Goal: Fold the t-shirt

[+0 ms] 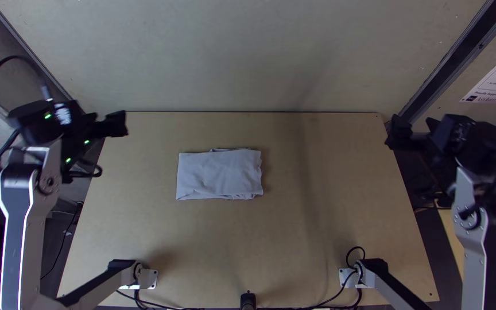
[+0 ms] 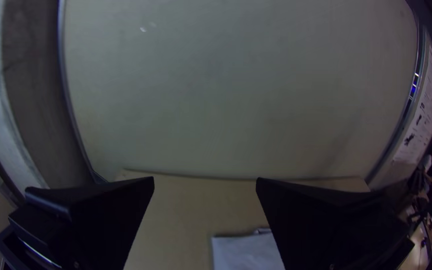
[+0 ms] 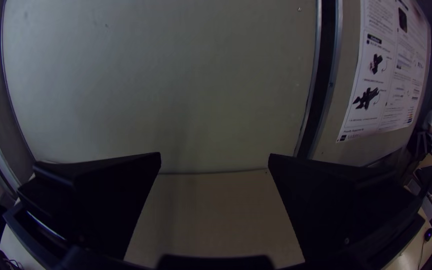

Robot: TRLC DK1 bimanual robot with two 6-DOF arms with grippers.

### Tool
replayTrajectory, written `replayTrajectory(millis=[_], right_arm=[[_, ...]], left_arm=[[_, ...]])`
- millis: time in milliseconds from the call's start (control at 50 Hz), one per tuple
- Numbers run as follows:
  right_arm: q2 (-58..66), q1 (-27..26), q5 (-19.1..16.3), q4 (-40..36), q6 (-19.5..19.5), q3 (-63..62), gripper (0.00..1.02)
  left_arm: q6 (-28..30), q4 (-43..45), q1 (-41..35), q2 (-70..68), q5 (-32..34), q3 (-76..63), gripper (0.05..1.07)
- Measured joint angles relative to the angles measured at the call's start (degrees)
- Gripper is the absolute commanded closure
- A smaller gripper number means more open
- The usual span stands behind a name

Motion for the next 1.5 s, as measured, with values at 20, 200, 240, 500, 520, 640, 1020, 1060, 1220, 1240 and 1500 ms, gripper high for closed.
replayTrajectory(millis=[20,200,240,500,520,640,1020,1060,1220,1240,1500], right_arm=[[-0.6,0.0,0.0,0.0,0.0,0.0,0.04],[-9.5,0.0,0.0,3.4,-1.3,-2.0,0.04],[-12.1,0.0,0.0,5.1,-1.7,-3.4,0.04],[-24.1,0.1,0.0,9.4,-3.2,-10.1,0.04],[-24.9,0.1,0.0,10.2,-3.2,-11.1,0.04],[-31.7,0.1,0.0,17.3,-3.7,-18.8,0.04],[-50.3,0.5,0.0,27.2,-5.1,-37.7,0.04],[-51.2,0.7,0.0,27.9,-5.1,-39.4,0.04],[-54.6,1.9,0.0,30.4,-5.1,-46.1,0.04],[-54.9,2.1,0.0,30.4,-5.1,-46.6,0.04],[-55.3,2.3,0.0,35.5,-4.4,-57.1,0.04]], left_arm=[[0.1,0.3,0.7,-1.0,0.0,-0.5,0.09],[0.6,7.6,5.7,-9.7,0.2,-7.5,0.09],[0.7,9.5,6.1,-11.9,0.2,-9.9,0.09],[0.9,21.4,6.4,-27.4,0.2,-25.4,0.09],[0.9,22.1,6.4,-28.8,0.2,-26.6,0.09],[0.9,25.8,6.4,-35.3,0.2,-33.4,0.09],[1.1,30.6,6.6,-57.2,0.6,-52.7,0.11],[1.1,30.7,6.6,-58.5,0.6,-53.9,0.11],[1.1,30.8,6.7,-59.4,0.6,-57.0,0.10],[1.1,30.8,6.7,-59.4,0.6,-57.4,0.10],[1.1,34.8,6.7,-59.4,0.4,-63.6,0.10]])
